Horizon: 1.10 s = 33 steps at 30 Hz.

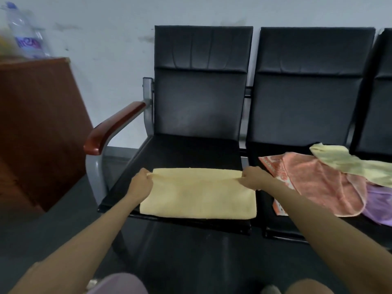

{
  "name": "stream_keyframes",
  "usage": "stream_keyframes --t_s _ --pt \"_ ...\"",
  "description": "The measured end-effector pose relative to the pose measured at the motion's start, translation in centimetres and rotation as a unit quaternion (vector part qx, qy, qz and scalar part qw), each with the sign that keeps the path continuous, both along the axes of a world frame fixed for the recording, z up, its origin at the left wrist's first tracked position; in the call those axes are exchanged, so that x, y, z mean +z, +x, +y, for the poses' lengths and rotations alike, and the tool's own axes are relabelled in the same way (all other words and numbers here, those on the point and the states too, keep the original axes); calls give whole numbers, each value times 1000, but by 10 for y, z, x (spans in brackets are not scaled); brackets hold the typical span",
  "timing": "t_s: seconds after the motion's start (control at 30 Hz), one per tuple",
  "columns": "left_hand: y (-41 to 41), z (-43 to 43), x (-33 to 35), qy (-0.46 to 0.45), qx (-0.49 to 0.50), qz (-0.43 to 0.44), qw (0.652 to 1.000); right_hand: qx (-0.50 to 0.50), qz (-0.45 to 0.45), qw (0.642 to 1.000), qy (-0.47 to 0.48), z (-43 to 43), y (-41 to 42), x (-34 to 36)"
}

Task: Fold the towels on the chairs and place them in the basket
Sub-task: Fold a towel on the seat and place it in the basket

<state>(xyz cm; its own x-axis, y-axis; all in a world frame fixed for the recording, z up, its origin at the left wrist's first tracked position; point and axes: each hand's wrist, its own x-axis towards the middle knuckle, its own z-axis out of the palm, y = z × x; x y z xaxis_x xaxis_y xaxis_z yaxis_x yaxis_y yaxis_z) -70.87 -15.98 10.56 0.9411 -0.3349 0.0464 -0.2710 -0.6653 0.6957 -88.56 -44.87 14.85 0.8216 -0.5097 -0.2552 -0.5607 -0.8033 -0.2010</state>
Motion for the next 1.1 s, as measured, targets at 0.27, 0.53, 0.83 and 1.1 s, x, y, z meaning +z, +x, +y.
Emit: stream_keyframes --t_s 0.27,0.53,0.83,1.1 --pt "60 -51 16 -42 51 -43 997 -54 -102 992 -47 -32 58 3" --pt "98 -74 -41 94 58 -14 994 -65 -47 997 -5 -54 102 -54" --pt "44 -90 -48 182 -72 -201 960 63 -243 968 -6 1 100 -84" --pt "4 -84 -73 310 -132 -32 941 60 -35 998 -4 29 83 -121"
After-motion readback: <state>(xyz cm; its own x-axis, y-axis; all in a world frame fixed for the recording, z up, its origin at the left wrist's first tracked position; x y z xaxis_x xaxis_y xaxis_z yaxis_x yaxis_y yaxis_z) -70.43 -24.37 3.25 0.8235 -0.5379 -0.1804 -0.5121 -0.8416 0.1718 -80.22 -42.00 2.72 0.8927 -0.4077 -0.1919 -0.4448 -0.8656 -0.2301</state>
